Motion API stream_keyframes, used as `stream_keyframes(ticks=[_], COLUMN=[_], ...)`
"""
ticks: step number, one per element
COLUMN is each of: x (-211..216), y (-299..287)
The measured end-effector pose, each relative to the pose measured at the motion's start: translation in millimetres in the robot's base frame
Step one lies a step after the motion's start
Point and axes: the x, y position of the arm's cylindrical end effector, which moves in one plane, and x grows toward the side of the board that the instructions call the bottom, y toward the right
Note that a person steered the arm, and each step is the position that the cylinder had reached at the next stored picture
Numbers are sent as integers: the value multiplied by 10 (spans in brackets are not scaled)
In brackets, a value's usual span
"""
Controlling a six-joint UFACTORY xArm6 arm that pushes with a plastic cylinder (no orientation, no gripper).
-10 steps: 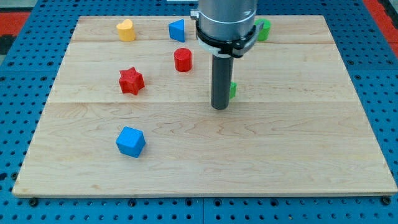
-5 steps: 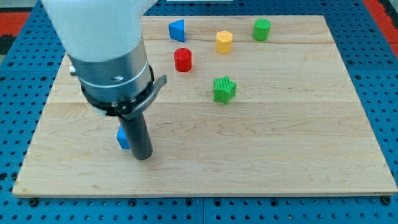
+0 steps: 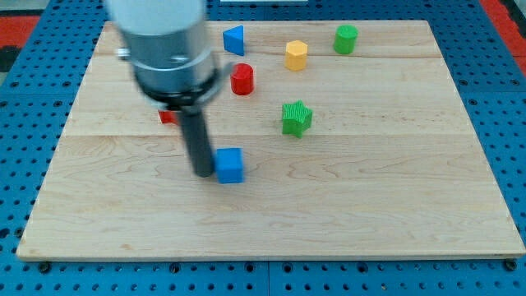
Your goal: Keep green star and blue cube in a diagonal line
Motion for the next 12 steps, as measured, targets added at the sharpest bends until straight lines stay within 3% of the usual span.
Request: stream_keyframes(ticks=[1,3,4,5,6,7,8,9,10,12], x=[-596,-756,-959,-1019,-862,-850,-457,-9,-61,-635], y=[-84,1084,773,1025,1334,1270,1610,1481,1900,1798])
